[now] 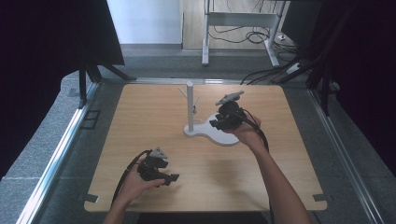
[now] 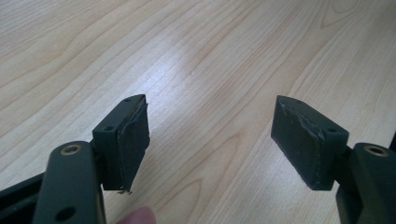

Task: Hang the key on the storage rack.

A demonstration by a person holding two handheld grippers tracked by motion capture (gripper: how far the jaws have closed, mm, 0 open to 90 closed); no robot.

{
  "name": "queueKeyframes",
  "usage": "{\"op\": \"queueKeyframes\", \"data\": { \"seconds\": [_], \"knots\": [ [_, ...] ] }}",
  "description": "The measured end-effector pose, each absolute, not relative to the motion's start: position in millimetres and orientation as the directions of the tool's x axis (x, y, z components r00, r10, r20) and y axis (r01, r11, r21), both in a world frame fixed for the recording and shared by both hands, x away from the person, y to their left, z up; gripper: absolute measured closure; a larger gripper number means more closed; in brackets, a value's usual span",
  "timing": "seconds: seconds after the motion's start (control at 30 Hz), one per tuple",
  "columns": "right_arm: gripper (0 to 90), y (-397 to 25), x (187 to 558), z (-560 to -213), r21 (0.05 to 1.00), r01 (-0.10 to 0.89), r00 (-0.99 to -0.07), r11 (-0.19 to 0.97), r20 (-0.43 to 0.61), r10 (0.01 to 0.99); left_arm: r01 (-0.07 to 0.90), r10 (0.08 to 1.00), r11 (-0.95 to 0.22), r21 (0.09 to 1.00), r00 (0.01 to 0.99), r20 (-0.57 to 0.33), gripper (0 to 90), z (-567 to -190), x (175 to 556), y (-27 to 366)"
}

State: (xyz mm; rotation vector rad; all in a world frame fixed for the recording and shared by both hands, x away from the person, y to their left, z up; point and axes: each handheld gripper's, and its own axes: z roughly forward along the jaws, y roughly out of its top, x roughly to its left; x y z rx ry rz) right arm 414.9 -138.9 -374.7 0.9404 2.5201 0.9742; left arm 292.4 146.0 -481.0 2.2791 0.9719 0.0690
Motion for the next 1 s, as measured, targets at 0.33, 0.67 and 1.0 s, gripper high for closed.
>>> {"op": "queueKeyframes", "data": {
  "seconds": [0.33,0.67,1.0],
  "knots": [
    [57.1,-174,376,-402,0.738,0.463,-0.743,0.491,0.021,0.669,0.631,0.672,-0.513,0.583,0.717,-0.185,28.3,-483,292,144],
    [54.6,-207,343,-434,0.743,0.485,-0.721,0.460,0.042,0.692,0.641,0.678,-0.512,0.572,0.710,-0.189,28.3,-487,294,142],
    [46.4,-224,339,-448,0.737,0.514,-0.672,0.439,0.028,0.740,0.637,0.674,-0.522,0.567,0.716,-0.182,28.3,-488,294,141]
  ]
}}
